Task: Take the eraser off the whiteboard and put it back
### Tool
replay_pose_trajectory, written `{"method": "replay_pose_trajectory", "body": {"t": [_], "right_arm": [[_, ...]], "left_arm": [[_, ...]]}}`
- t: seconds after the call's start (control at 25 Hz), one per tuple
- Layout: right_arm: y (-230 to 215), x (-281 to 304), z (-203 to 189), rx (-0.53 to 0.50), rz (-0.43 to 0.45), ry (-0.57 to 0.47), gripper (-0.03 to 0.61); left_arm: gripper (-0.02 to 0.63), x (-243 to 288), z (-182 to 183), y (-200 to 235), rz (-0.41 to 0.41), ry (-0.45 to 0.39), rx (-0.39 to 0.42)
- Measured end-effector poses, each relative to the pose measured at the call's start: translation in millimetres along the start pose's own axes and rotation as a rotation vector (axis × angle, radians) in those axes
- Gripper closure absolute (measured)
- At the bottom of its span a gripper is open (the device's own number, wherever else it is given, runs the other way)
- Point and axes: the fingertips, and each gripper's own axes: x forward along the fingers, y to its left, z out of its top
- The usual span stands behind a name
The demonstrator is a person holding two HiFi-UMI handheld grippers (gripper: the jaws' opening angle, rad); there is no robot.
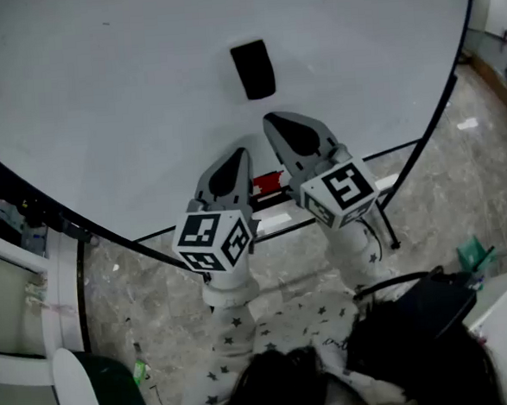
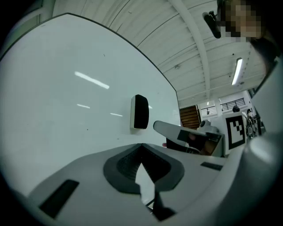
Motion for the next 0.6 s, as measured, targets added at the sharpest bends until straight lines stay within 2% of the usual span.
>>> {"method": "replay_pose_trajectory", "body": {"t": [0.36, 0.44, 0.56, 0.6], "right_arm": [[-30.8, 10.7, 32.5, -0.084, -0.131, -0.068, 0.569], [-31.8, 16.7, 34.6, -0.080, -0.138, -0.067, 0.453], [-33.0, 26.3, 34.1, -0.084, -0.155, -0.067, 0.363], [-34.2, 31.5, 34.2, -0.095, -0.168, -0.071, 0.357]], "left_arm": [[0.612, 4.9, 3.9, 17.3, 0.020, -0.008, -0.028], [0.612, 7.8, 4.9, 20.5, 0.009, -0.004, -0.029], [0.612, 12.4, 7.1, 21.3, -0.018, 0.000, -0.027], [0.612, 14.5, 7.9, 22.5, -0.030, 0.001, -0.023]]}}
